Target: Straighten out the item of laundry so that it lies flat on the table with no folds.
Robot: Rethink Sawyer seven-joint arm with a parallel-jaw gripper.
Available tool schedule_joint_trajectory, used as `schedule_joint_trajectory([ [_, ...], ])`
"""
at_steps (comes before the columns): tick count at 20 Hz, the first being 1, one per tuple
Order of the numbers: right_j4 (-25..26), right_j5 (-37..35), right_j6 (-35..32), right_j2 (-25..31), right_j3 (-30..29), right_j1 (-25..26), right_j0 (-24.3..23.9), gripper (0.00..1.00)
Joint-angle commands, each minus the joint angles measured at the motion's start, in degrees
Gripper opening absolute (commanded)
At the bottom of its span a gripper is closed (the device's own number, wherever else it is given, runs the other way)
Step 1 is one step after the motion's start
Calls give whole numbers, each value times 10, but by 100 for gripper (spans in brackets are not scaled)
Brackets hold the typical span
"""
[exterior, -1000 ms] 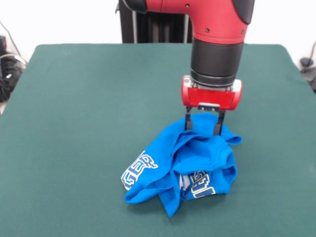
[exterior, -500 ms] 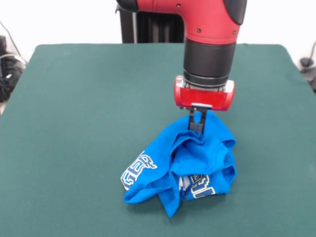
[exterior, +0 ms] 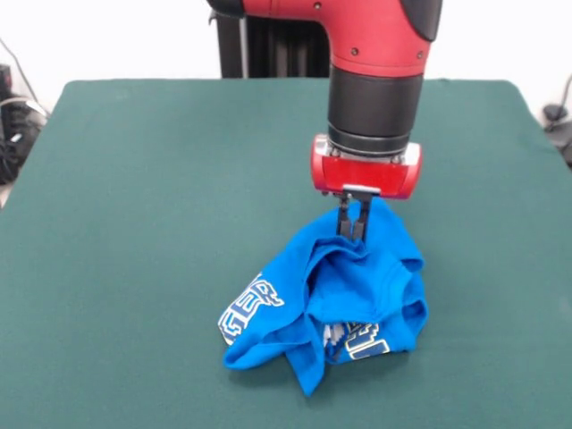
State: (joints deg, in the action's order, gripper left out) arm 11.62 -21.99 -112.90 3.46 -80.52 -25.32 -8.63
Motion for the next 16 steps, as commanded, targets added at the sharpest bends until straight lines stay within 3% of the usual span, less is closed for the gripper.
schedule_joint_trajectory([
  [1,-27,-34,-50,48,-66,-59,1,0],
  [8,-42,-93,-24,47,-153,-183,-16,0],
  [16,-49,-129,-3,56,-188,-237,-34,0],
])
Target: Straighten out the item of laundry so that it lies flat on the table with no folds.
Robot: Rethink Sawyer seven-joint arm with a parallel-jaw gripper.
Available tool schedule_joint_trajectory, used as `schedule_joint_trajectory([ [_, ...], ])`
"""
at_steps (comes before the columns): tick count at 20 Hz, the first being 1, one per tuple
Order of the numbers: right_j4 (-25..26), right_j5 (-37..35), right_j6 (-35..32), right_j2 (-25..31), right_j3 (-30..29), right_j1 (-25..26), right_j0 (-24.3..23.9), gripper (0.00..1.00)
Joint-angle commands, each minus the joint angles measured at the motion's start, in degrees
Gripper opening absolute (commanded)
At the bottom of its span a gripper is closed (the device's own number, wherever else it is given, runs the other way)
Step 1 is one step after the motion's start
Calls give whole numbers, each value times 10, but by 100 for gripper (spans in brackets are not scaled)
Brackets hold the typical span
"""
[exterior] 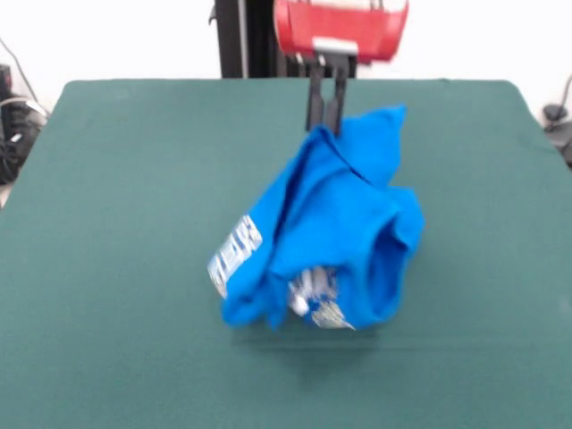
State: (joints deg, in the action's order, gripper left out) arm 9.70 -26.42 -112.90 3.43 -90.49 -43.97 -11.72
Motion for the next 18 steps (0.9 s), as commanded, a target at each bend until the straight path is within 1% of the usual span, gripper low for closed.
schedule_joint_trajectory([
  [1,-30,-86,-2,58,-91,-54,-5,0],
  [14,-24,-118,23,62,-93,-76,-26,0],
  [18,-20,-120,27,64,-87,-73,-29,0],
])
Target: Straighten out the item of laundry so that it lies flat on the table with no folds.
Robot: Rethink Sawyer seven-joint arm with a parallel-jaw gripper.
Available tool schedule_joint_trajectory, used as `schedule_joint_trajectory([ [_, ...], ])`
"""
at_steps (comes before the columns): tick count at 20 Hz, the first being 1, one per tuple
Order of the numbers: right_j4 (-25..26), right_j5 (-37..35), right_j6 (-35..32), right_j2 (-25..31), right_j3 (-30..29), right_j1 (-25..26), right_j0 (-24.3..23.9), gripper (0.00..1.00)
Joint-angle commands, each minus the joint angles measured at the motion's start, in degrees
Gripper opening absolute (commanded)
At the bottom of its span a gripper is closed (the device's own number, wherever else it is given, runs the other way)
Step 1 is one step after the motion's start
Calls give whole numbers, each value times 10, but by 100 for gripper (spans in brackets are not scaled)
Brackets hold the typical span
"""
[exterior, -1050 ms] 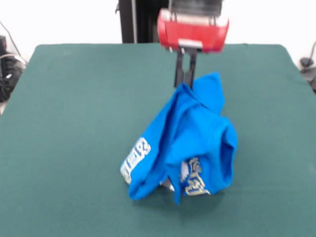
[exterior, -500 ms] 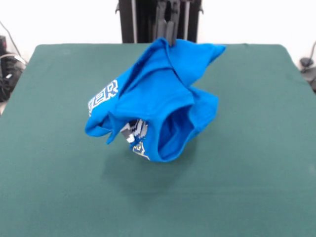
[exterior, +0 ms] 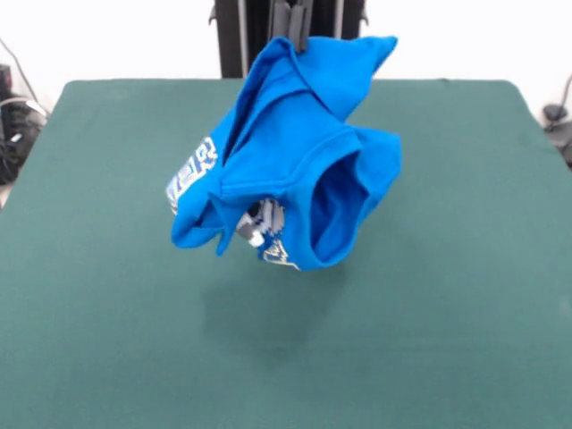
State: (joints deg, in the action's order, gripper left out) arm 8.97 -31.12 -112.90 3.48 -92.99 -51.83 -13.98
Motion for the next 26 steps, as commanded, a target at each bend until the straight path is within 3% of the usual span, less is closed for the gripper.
schedule_joint_trajectory([
  [1,-13,-71,26,64,-62,5,-7,0],
  [4,-9,-67,27,64,-60,6,-8,0],
  [5,-8,-56,25,66,-63,5,-11,100],
  [11,-5,-75,59,92,-62,8,-28,100],
  [20,-5,-55,30,91,-69,10,-25,100],
  [26,6,-20,20,92,-55,44,-24,100],
])
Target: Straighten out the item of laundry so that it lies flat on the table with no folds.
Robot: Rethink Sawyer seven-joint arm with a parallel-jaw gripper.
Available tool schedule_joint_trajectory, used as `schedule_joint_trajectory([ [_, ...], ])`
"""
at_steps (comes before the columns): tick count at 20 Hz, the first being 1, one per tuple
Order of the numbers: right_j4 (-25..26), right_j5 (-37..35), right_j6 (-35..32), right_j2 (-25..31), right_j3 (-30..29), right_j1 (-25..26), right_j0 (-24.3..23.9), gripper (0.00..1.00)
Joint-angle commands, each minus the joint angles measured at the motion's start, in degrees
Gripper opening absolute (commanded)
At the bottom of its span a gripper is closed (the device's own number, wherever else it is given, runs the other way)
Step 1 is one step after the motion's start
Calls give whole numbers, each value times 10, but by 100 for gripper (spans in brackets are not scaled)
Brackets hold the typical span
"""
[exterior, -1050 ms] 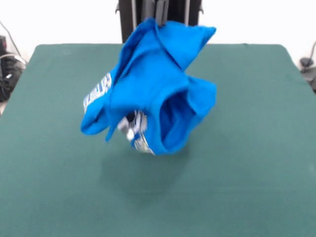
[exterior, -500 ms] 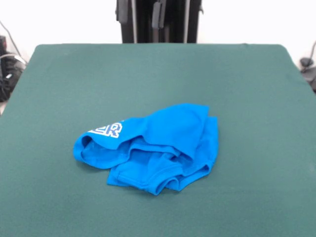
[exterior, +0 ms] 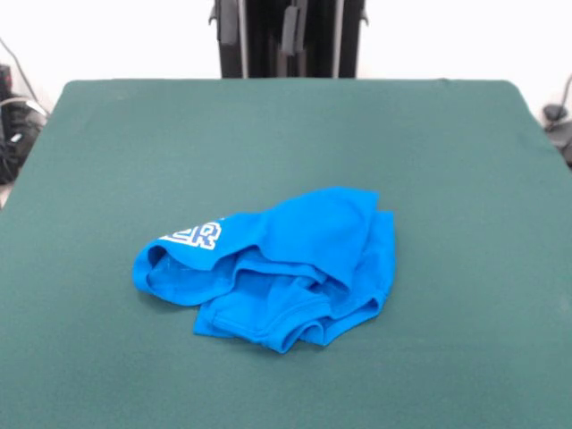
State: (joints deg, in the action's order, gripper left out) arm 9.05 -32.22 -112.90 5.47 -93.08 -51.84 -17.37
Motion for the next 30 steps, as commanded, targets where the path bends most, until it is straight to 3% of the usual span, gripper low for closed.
schedule_joint_trajectory([
  [1,9,-5,18,72,-50,51,10,100],
  [8,33,43,16,74,-22,108,6,100],
  [19,53,62,8,74,-3,165,-3,100],
  [30,62,47,48,87,39,200,-33,100],
])
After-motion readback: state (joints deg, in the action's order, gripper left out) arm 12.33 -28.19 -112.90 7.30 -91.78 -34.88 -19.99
